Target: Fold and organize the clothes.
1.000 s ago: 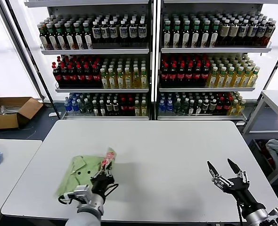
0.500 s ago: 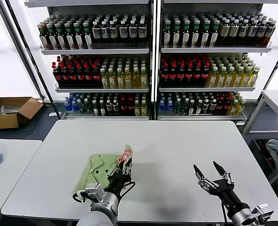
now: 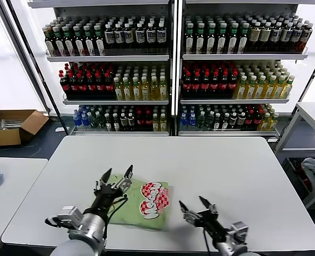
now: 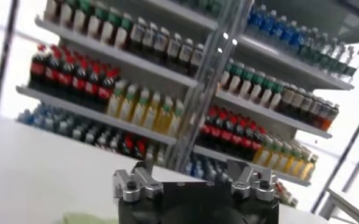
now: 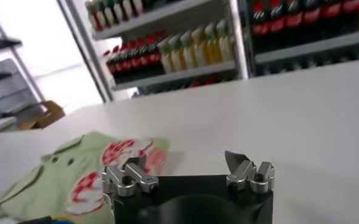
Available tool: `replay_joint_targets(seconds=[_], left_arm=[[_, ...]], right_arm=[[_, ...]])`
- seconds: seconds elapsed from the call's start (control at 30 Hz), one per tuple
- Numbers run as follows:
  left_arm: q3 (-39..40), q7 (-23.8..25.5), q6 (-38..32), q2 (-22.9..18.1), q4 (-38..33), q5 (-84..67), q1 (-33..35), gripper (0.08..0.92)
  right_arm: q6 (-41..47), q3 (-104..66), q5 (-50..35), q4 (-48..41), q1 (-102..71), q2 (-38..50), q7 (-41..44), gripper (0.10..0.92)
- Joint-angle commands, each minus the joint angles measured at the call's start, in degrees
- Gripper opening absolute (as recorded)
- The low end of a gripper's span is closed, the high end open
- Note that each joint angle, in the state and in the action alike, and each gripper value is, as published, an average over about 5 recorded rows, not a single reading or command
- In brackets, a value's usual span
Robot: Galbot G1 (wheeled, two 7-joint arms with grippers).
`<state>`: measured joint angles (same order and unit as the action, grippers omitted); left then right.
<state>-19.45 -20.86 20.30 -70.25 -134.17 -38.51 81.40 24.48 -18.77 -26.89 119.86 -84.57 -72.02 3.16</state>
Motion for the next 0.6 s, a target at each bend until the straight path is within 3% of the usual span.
replay_joint_targets(seconds=[0.03,0.2,0.43,0.6], left_arm=[[-9.92,2.6,-1.08,0.68,-4.89,1.88,6.63,0.794],[-8.86,2.39,-1.77,-2.06,-5.04,4.88,7.76,0.822],[-9.38,1.63,-1.72,-2.28,-5.33,4.78,7.86,0.823],[-9.33,1.4,-1.58,-2.6,-5.12,4.61,7.88,0.823]], right_arm=[[7.4,20.49,1.46,-10.61,13.81,-1.27,-7.66,0.823],[8.5,23.24,-0.04,-12.09,16.39,-1.41,-8.97,0.787],[8.26,21.9,-0.24,-10.35,16.51,-0.11,-7.78,0.593],[6.55,18.54,5.9,-8.08,16.36,2.41,-1.75,0.455]])
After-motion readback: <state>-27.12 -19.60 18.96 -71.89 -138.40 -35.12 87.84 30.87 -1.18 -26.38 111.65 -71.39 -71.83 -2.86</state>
